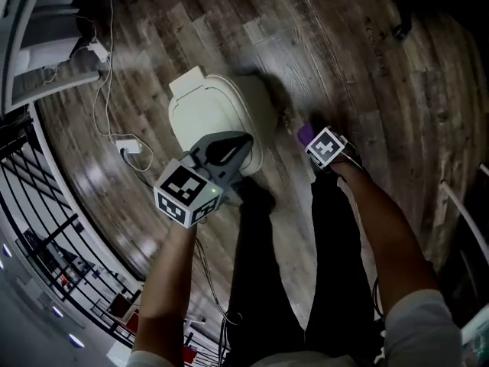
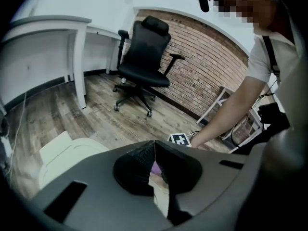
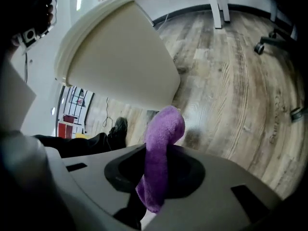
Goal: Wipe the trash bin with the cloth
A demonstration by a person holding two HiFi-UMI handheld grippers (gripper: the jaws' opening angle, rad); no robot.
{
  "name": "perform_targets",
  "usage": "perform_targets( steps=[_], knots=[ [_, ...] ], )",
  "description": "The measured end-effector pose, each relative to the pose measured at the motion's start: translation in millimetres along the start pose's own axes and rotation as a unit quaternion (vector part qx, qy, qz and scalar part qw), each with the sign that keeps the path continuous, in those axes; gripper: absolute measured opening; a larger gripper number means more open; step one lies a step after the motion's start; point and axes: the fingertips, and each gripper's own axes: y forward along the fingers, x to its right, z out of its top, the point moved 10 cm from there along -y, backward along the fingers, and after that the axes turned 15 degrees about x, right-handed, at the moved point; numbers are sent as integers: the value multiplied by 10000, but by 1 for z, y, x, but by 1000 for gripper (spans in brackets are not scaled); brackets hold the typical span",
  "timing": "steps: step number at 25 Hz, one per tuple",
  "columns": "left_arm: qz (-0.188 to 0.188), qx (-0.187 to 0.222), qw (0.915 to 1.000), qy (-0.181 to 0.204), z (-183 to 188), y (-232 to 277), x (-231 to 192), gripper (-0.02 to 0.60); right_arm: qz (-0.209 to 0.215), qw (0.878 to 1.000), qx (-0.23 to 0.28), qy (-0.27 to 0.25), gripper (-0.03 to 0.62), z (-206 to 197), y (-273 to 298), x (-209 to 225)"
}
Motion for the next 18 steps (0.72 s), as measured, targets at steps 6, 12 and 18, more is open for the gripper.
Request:
perform_targets(
  steps=[6,12,18],
  knots=[
    [816,510,9952,-161,-20,-50,36,5,-469,9941,631,-750,89,28,-44,-28],
    [1157,848,9896,-105,-58,-103,57,5,-1109,9776,1087,-1418,89,33,-53,-73],
    [1193,1112,9866,96,-115,-170,91,5,-2078,9480,1768,-1637,89,11,-72,-139]
  ],
)
